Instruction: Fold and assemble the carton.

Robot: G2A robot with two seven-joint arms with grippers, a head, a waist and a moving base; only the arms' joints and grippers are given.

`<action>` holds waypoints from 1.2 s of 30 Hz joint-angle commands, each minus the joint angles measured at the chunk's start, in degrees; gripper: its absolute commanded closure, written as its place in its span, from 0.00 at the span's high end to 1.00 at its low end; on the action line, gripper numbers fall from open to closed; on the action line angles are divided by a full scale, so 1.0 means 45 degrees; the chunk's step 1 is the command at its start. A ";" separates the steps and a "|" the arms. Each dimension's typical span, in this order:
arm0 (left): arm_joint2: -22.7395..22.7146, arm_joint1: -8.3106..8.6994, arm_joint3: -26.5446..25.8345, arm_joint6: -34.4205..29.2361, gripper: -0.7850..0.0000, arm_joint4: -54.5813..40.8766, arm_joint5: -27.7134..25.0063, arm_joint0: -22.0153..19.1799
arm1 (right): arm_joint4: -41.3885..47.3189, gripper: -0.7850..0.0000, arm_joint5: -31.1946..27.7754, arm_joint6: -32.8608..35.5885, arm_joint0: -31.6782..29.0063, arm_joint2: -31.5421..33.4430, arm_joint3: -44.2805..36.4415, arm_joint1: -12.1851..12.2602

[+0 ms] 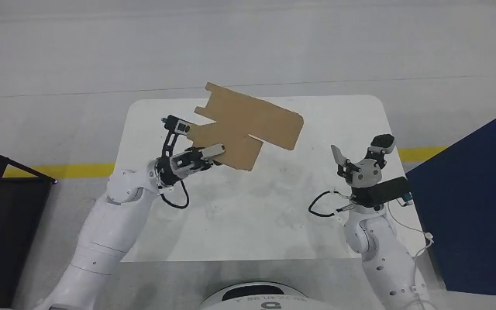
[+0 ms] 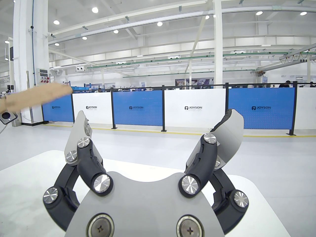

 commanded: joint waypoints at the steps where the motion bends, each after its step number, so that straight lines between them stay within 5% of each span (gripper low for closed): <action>1: 0.0008 -0.0112 0.0603 -0.0531 0.00 -0.7134 0.1775 -0.0120 | 0.0000 1.00 0.0000 0.0000 0.0000 0.0000 0.0000 0.0000; 5: 0.0511 -0.0444 0.1490 0.0226 0.00 -1.1775 0.6016 -0.0382 | 0.0000 1.00 0.0000 0.0000 0.0000 0.0000 0.0000 0.0000; 15: 0.0530 -0.0428 0.1783 0.0292 0.00 -1.0857 0.6141 -0.0628 | 0.0000 1.00 0.0000 0.0000 0.0000 0.0000 0.0000 0.0000; 16: 0.0483 -0.0504 0.1684 0.0722 0.00 -1.2211 0.6598 -0.0453 | 0.0000 1.00 0.0000 0.0000 0.0000 0.0000 0.0000 0.0000; 25: 0.1002 -0.0527 -0.0199 0.8518 0.00 -2.0384 1.3466 0.0755 | 0.0000 1.00 0.0000 0.0000 0.0000 0.0000 0.0000 0.0000; 31: 0.0587 -0.0234 -0.1055 1.3176 0.00 -2.4591 1.4338 0.1110 | 0.0000 1.00 0.0000 0.0000 0.0000 0.0000 0.0000 0.0000; 36: 0.0027 -0.0103 -0.1403 1.4744 0.00 -2.5863 1.4136 0.1206 | 0.0000 1.00 0.0000 0.0000 0.0000 0.0000 0.0000 0.0000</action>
